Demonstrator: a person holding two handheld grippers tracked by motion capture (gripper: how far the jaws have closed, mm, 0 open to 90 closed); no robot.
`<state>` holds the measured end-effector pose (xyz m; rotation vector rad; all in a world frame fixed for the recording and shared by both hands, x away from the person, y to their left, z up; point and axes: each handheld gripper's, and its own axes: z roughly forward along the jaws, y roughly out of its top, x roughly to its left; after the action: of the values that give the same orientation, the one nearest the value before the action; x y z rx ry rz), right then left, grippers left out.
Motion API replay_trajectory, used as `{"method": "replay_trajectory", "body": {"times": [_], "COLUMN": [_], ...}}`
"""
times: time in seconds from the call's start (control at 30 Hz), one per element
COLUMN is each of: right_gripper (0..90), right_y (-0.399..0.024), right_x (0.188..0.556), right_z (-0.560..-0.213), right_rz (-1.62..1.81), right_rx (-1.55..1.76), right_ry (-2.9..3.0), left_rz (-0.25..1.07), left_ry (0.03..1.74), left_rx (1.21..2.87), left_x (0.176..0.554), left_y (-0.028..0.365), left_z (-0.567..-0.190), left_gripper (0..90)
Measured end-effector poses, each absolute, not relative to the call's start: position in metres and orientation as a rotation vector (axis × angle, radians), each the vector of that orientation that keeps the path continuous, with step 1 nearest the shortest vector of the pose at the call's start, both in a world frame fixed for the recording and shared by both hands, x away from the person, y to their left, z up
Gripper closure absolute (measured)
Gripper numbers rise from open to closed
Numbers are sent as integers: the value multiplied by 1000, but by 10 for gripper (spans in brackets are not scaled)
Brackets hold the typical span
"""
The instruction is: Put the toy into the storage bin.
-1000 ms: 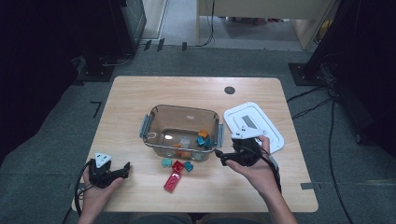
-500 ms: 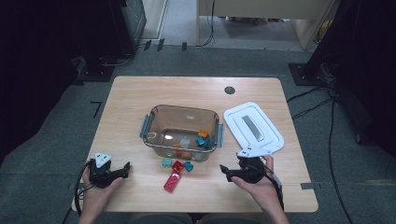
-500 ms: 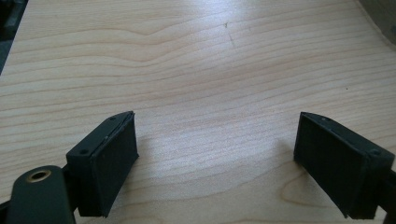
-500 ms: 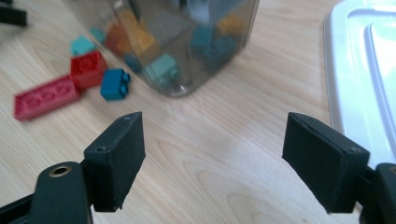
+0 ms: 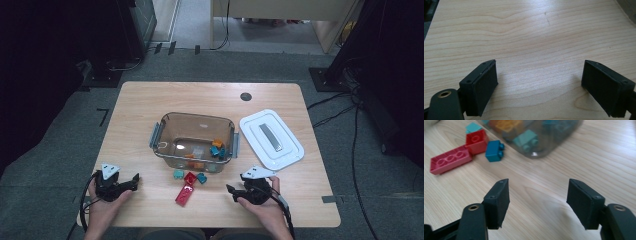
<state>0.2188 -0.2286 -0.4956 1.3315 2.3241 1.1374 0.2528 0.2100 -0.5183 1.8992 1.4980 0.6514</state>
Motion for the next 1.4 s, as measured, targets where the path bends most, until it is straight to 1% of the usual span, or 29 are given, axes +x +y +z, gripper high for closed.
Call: {"method": "replay_trajectory", "body": {"times": [0.4, 0.6, 0.7, 0.77, 0.97, 1.17, 1.4], "right_gripper": [434, 429, 398, 399, 448, 559, 560], "right_y": [-203, -194, -189, -189, -184, -164, -145], "right_x": [229, 238, 242, 246, 246, 238, 243], "right_z": [-495, -492, -492, -494, -500, -508, -513], "right_rz": [1189, 1184, 1157, 1132, 1105, 1161, 1178], "right_rx": [1266, 1202, 1175, 1173, 1181, 1097, 1087], "right_ry": [2352, 2362, 2364, 2358, 2384, 2444, 2428], "left_rz": [656, 656, 657, 657, 656, 655, 655], "left_ry": [1517, 1517, 1518, 1518, 1517, 1518, 1518], "left_rx": [1890, 1891, 1891, 1890, 1890, 1889, 1890], "left_x": [253, 253, 254, 254, 254, 254, 254], "left_y": [210, 210, 210, 210, 210, 210, 210], "left_z": [-518, -518, -518, -518, -518, -518, -518], "left_gripper": [119, 117, 115, 115, 114, 114, 114]}}
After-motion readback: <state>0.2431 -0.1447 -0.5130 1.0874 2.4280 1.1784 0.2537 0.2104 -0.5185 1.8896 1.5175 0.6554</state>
